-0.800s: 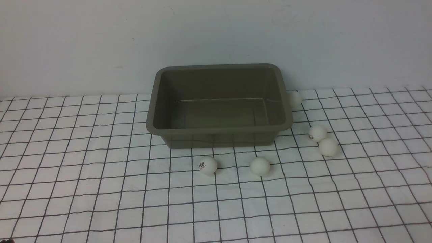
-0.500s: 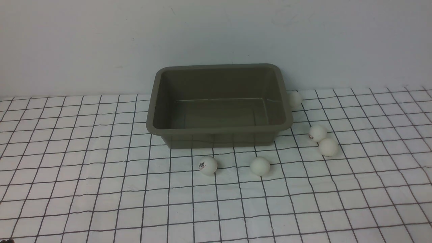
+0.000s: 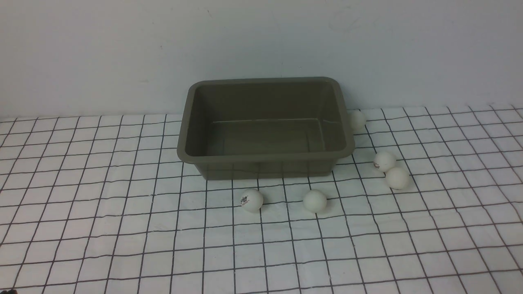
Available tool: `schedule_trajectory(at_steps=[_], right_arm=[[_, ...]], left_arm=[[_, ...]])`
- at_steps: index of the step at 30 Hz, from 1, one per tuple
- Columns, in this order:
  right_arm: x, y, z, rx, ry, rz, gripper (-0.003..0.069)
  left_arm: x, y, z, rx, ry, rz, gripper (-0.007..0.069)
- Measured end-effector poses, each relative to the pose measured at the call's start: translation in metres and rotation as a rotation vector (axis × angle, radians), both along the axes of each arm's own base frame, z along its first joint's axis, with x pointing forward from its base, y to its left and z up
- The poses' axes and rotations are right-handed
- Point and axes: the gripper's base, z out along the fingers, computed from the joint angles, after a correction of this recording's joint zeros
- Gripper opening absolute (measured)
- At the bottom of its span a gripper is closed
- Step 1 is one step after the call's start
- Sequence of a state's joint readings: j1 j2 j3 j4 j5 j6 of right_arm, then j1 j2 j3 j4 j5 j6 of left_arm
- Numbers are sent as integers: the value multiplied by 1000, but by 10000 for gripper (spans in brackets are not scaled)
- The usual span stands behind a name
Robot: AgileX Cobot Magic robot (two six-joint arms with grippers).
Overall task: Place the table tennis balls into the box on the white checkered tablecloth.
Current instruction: 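Reach for and grasp a ping pong ball on the table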
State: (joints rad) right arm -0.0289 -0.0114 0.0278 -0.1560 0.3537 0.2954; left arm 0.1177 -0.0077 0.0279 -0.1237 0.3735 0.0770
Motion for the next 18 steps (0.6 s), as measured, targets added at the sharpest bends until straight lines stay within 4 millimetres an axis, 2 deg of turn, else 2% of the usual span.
schedule_trajectory(at_steps=[8, 18], right_arm=[[0, 0, 0, 16, -1, 1, -18], [1, 10, 6, 621, -84, 15, -18]], left_arm=[[0, 0, 0, 0, 0, 0, -4], [0, 0, 0, 0, 0, 0, -4]])
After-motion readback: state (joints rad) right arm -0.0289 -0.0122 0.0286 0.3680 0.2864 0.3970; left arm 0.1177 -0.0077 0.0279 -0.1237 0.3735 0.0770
